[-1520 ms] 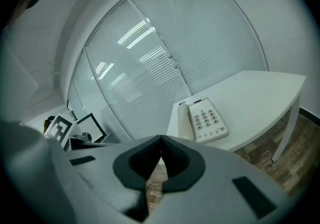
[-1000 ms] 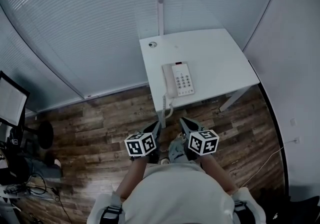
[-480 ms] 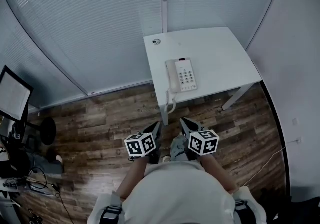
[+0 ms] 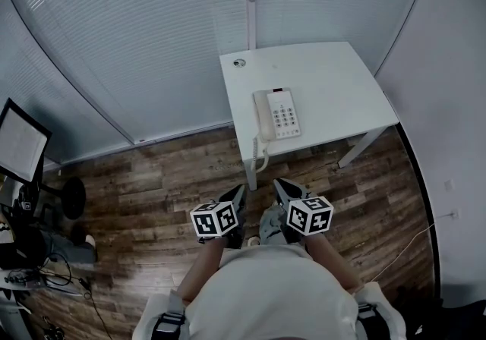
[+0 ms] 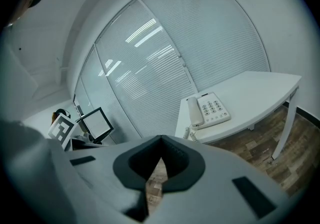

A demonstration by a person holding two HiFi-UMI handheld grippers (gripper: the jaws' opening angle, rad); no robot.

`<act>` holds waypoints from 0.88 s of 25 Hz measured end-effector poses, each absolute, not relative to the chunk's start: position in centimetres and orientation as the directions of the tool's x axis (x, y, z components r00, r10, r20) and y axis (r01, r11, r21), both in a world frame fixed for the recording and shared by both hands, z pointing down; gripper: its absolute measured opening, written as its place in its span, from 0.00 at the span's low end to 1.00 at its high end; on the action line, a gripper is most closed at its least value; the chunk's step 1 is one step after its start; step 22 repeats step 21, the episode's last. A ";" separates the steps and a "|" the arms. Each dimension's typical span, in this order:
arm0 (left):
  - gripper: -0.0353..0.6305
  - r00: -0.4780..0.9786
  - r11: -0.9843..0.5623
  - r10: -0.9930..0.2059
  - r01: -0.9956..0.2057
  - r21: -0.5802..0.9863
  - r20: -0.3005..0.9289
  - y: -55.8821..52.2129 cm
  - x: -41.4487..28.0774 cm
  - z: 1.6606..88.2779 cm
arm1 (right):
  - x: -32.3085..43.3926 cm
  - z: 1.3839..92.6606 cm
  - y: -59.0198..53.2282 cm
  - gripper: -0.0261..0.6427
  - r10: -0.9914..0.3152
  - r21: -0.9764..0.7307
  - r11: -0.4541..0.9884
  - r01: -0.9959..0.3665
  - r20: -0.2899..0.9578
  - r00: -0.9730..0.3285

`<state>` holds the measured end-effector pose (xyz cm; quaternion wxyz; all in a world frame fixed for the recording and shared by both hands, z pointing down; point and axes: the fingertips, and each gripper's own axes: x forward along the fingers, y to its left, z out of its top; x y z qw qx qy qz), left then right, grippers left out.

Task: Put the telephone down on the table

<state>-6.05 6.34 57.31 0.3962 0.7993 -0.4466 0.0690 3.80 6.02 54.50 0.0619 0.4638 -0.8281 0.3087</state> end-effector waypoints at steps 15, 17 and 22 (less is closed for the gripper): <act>0.08 0.588 -0.290 -0.656 -0.775 0.561 0.473 6.2 -6.7 57.3 | 3.3 54.5 5.8 0.07 -0.732 -0.445 0.388 -0.807 0.383 -0.563; 0.08 0.589 -0.290 -0.656 -0.774 0.563 0.471 6.2 -6.6 57.2 | 3.3 54.5 5.8 0.07 -0.733 -0.445 0.387 -0.808 0.384 -0.562; 0.08 0.591 -0.289 -0.657 -0.771 0.567 0.468 6.2 -6.5 57.0 | 3.2 54.2 5.6 0.07 -0.731 -0.437 0.393 -0.809 0.385 -0.563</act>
